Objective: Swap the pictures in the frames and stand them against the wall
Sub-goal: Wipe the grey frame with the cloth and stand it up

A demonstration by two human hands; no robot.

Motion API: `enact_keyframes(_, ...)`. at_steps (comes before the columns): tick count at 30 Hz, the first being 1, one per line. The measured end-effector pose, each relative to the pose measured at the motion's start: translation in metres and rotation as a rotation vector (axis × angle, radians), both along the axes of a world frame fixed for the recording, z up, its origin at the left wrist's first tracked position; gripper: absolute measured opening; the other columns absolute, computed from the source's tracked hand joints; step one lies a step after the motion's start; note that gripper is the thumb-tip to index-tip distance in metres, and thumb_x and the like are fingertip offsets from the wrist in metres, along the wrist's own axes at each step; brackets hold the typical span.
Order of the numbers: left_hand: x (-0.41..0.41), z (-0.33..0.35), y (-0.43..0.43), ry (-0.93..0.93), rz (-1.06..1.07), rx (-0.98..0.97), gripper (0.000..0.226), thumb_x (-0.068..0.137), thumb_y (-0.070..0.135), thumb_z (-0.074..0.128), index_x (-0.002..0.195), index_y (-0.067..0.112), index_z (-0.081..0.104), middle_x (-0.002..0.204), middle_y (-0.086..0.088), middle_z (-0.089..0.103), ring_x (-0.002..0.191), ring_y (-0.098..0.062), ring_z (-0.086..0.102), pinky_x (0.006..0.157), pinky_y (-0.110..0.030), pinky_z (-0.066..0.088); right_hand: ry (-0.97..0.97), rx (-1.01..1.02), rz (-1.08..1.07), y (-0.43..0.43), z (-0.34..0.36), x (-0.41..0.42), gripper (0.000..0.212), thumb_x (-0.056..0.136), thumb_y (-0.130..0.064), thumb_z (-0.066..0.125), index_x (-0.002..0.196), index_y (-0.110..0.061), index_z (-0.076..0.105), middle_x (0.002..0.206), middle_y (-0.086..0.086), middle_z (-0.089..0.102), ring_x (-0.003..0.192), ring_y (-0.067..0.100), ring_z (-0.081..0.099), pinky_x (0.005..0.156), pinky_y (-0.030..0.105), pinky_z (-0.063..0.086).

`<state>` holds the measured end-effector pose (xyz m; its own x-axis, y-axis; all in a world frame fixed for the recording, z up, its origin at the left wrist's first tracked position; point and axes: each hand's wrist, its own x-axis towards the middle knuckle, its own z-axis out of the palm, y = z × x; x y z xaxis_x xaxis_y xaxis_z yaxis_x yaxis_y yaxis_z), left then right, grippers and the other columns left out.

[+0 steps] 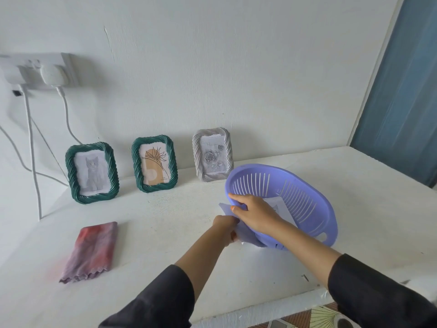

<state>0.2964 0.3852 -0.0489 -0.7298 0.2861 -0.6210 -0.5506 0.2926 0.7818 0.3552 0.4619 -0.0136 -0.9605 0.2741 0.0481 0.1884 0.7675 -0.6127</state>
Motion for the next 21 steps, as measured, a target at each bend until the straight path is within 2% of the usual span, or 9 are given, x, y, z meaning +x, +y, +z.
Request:
enact_keyframes(3,-0.0007,-0.0036,-0.0038,-0.013,-0.04,-0.037,0.033,0.086,0.01,0.056,0.117,-0.001,0.056,0.101,-0.015,0.064,0.076,-0.025,0.062,0.052,-0.029,0.05,0.0,-0.001,0.007,-0.0002,0.0008,0.0007,0.046,0.093,-0.032,0.047,0.138,-0.032,0.04,0.133,0.007,0.053,0.121,0.023,0.051,0.101,0.037,0.042)
enact_keyframes(6,-0.0016,-0.0061,-0.0037,0.008,-0.043,-0.061,0.037,0.084,0.009,0.057,0.119,-0.002,0.054,0.109,-0.017,0.065,0.083,-0.029,0.063,0.062,-0.033,0.054,-0.002,-0.001,0.004,-0.0007,0.0008,0.0004,0.046,0.093,-0.032,0.047,0.138,-0.032,0.04,0.133,0.007,0.053,0.121,0.023,0.051,0.102,0.038,0.042)
enact_keyframes(9,0.0004,-0.0027,-0.0016,0.065,-0.07,-0.119,0.031,0.083,0.009,0.059,0.112,-0.002,0.053,0.104,-0.018,0.064,0.084,-0.03,0.063,0.074,-0.035,0.055,-0.006,0.001,-0.007,-0.0008,0.0009,-0.0003,0.046,0.092,-0.032,0.047,0.138,-0.034,0.04,0.132,0.006,0.053,0.121,0.023,0.051,0.102,0.039,0.042)
enact_keyframes(11,-0.0013,-0.0032,-0.0005,0.084,-0.083,-0.145,0.03,0.083,0.01,0.059,0.111,-0.002,0.054,0.103,-0.016,0.065,0.088,-0.029,0.065,0.076,-0.035,0.057,-0.005,0.003,-0.007,-0.0015,0.0012,-0.0002,0.046,0.092,-0.032,0.047,0.138,-0.034,0.04,0.132,0.007,0.054,0.121,0.024,0.051,0.102,0.039,0.042)
enact_keyframes(14,-0.0022,-0.0017,-0.0022,0.095,-0.1,-0.145,0.018,0.085,0.007,0.056,0.102,0.0,0.053,0.087,-0.011,0.06,0.071,-0.021,0.059,0.054,-0.029,0.05,-0.002,0.005,-0.007,-0.0024,0.0023,0.0004,0.046,0.093,-0.032,0.047,0.138,-0.034,0.04,0.132,0.007,0.054,0.12,0.024,0.052,0.101,0.04,0.043)
enact_keyframes(15,-0.0029,-0.0021,-0.0028,0.096,-0.101,-0.137,0.015,0.085,0.005,0.056,0.1,0.001,0.052,0.086,-0.011,0.059,0.068,-0.02,0.057,0.053,-0.028,0.048,-0.004,0.006,-0.008,-0.0027,0.0029,0.001,0.045,0.093,-0.032,0.046,0.138,-0.034,0.04,0.132,0.007,0.054,0.12,0.024,0.052,0.101,0.039,0.043)
enact_keyframes(18,-0.0036,-0.0046,-0.0034,0.116,-0.098,-0.08,0.02,0.085,0.001,0.055,0.105,-0.002,0.053,0.098,-0.017,0.06,0.083,-0.029,0.06,0.066,-0.036,0.054,-0.004,-0.003,0.001,-0.0034,0.0052,0.0021,0.046,0.093,-0.029,0.046,0.138,-0.03,0.04,0.131,0.006,0.055,0.12,0.023,0.052,0.101,0.036,0.043)
enact_keyframes(20,-0.0024,-0.0052,-0.0042,0.119,-0.077,-0.059,0.019,0.084,0.001,0.055,0.102,-0.002,0.052,0.097,-0.018,0.06,0.086,-0.032,0.06,0.078,-0.039,0.054,-0.003,-0.013,0.013,-0.0039,0.0063,0.0028,0.046,0.094,-0.026,0.046,0.139,-0.028,0.04,0.129,0.007,0.057,0.118,0.022,0.053,0.1,0.033,0.042)
enact_keyframes(21,-0.0022,-0.0048,-0.0043,0.121,-0.072,-0.055,0.017,0.084,0.001,0.055,0.1,-0.001,0.051,0.093,-0.017,0.059,0.083,-0.031,0.06,0.077,-0.038,0.054,-0.001,-0.015,0.017,-0.0041,0.0068,0.0031,0.045,0.094,-0.025,0.046,0.139,-0.027,0.04,0.128,0.007,0.058,0.117,0.022,0.053,0.099,0.032,0.041)
